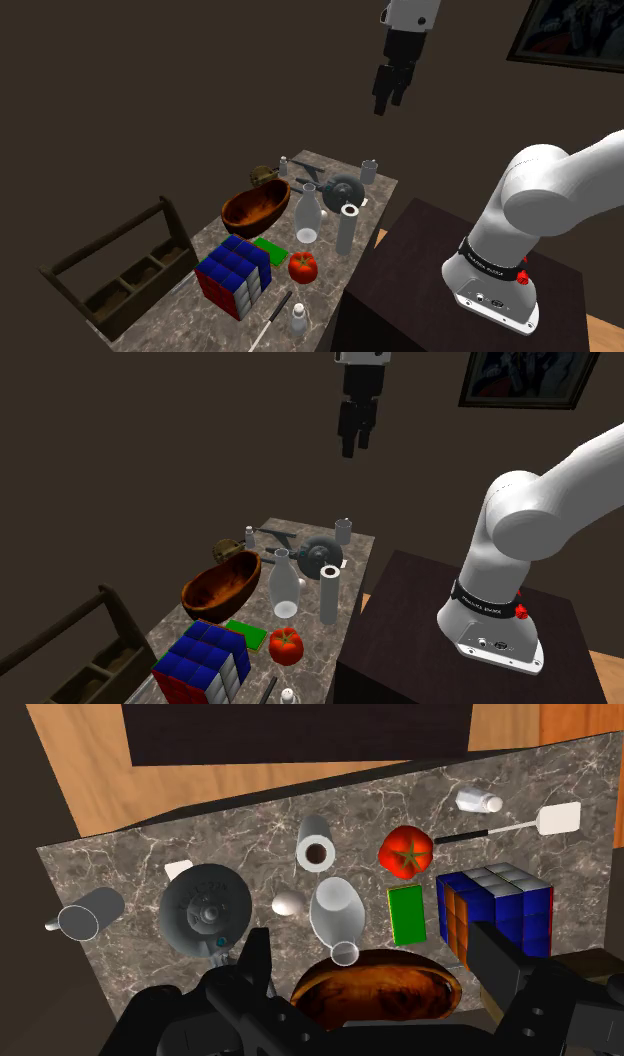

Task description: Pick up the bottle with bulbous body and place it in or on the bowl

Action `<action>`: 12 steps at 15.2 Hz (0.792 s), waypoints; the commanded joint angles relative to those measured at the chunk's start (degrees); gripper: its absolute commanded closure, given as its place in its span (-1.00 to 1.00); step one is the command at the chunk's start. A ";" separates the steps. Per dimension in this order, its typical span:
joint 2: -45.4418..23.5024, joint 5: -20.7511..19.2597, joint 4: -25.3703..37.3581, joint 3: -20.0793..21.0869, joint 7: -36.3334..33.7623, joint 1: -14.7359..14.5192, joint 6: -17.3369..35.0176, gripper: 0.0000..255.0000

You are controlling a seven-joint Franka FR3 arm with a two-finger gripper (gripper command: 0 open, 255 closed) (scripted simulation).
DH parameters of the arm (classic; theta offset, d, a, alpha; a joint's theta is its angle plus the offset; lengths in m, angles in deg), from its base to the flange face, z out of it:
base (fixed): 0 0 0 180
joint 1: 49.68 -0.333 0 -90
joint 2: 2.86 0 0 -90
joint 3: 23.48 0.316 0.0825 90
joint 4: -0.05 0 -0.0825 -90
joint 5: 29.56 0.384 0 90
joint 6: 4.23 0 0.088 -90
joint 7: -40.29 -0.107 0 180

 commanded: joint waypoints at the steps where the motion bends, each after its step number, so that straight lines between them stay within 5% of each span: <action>1: 0.00 0.00 0.00 0.00 0.00 0.00 0.00 -1.00; 12: -15.52 0.32 -7.37 3.10 -3.20 0.79 23.67 -1.00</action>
